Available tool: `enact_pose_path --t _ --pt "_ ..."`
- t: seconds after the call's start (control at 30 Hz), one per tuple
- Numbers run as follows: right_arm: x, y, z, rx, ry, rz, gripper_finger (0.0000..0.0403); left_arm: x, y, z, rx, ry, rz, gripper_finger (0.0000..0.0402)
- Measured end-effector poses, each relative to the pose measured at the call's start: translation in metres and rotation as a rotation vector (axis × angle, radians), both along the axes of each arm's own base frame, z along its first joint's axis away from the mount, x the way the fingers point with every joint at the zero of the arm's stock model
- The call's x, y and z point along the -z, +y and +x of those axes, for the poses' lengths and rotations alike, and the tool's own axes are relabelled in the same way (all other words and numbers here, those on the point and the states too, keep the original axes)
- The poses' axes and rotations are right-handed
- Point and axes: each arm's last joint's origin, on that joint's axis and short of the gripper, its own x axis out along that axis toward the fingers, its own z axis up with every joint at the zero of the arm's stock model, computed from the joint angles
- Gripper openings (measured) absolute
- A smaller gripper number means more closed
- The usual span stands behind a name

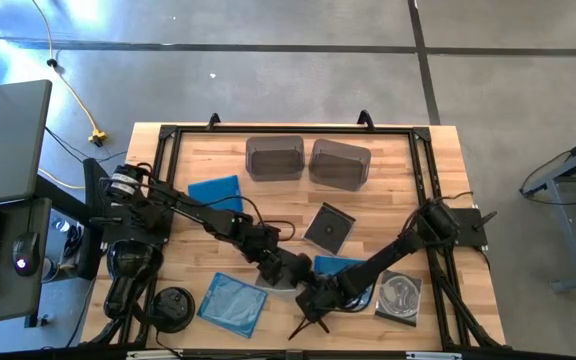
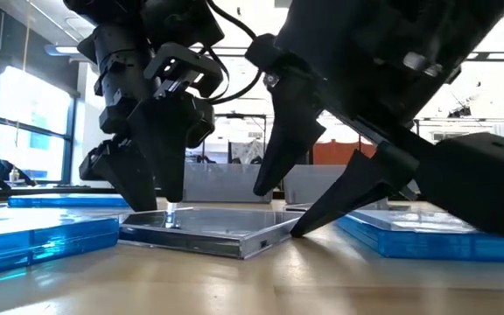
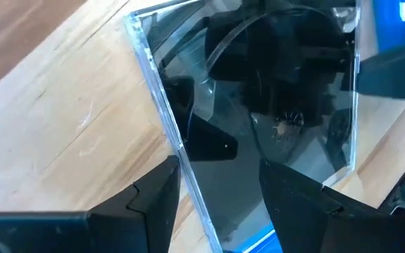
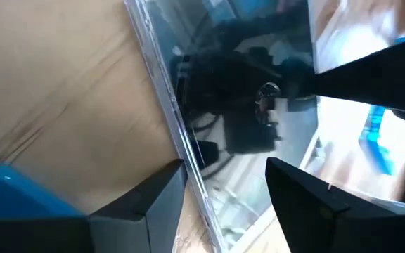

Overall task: Pick & place jewel cases by type
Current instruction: Put the top left black CD case into the left black bin

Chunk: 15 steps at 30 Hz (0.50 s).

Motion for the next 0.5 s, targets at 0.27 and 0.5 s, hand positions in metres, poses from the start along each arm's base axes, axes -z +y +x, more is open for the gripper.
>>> enact_pose_path --t 0.27,0.5 --pt "0.000 0.010 -0.007 -0.006 -0.020 -0.037 0.0197 -0.009 -0.001 0.004 0.026 -0.082 0.012 0.0190" --pt "-0.002 0.023 -0.018 0.020 -0.082 -0.172 0.0197 -0.012 -0.001 0.006 0.033 -0.118 0.008 0.0190"
